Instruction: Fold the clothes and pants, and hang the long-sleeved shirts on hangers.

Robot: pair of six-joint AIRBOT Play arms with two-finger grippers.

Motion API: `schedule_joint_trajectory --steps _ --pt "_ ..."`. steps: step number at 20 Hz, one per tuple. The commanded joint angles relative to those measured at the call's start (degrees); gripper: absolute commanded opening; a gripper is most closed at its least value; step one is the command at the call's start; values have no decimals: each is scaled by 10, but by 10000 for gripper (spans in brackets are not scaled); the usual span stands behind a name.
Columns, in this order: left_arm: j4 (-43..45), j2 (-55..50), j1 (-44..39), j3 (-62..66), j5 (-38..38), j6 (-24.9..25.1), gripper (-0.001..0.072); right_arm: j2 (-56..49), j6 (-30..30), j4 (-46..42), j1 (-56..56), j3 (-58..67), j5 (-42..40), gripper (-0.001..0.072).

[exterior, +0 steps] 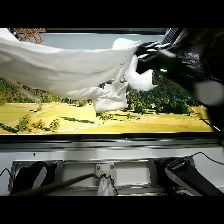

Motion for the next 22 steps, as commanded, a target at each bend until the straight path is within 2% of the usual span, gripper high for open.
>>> schedule_joint_trajectory --steps 1,4,6,10,13,16,19,21,22 --pt "7 33 0 0 103 -28 14 146 29 -78 -28 8 88 21" --pt "7 71 0 1 120 -28 14 223 78 -177 -45 40 104 21" --pt "-7 94 0 1 103 -28 14 248 97 -202 -60 67 107 21" --pt "-29 136 1 1 10 -27 14 245 107 -201 -68 123 147 22" --pt "26 141 1 1 -71 -28 14 219 107 -204 -68 125 179 22" --pt "57 89 1 1 -144 -27 14 146 112 -202 -68 125 207 22" --pt "94 -27 0 0 -220 -28 15 24 112 -202 -68 125 198 22" --pt "119 -137 0 0 -237 -28 15 -77 111 -202 -68 125 170 22" --pt "123 -157 0 0 -236 -28 15 -94 111 -203 -68 125 161 22"
